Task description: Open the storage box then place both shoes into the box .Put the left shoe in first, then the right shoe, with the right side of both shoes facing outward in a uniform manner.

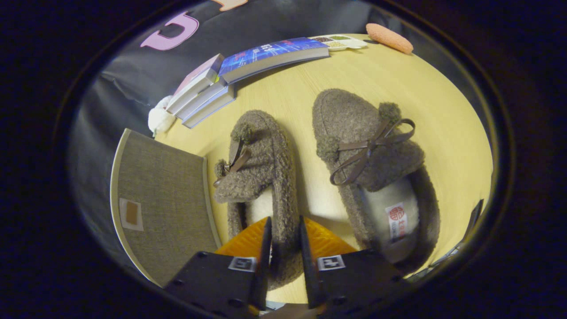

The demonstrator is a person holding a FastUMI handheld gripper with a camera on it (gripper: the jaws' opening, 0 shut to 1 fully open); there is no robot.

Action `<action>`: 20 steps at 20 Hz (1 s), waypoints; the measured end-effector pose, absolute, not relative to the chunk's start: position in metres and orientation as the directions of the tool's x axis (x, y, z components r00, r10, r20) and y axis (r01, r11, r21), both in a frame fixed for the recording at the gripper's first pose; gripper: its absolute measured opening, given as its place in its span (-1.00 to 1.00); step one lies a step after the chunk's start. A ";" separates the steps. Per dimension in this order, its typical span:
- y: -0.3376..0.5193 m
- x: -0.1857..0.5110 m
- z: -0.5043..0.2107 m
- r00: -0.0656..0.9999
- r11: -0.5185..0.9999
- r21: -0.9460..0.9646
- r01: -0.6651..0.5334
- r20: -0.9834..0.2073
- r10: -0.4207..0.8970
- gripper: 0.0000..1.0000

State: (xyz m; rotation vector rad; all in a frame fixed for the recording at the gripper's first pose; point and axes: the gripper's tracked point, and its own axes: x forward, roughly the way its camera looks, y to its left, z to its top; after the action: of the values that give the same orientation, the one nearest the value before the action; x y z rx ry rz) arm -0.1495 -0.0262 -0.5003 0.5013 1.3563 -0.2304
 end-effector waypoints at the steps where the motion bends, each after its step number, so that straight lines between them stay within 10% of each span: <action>1: -0.024 -0.151 -0.499 0.205 0.869 0.217 0.445 -0.969 0.137 -0.54; 4: -0.023 -0.152 -0.496 0.207 0.855 0.236 0.462 -0.966 0.155 -0.90; 20: 0.023 -0.071 -0.366 0.463 0.758 0.501 0.417 -0.835 0.297 -0.91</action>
State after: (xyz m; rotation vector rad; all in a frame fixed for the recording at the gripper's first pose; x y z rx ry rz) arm -0.0715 0.0226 -0.3659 0.7463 1.1155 -0.0831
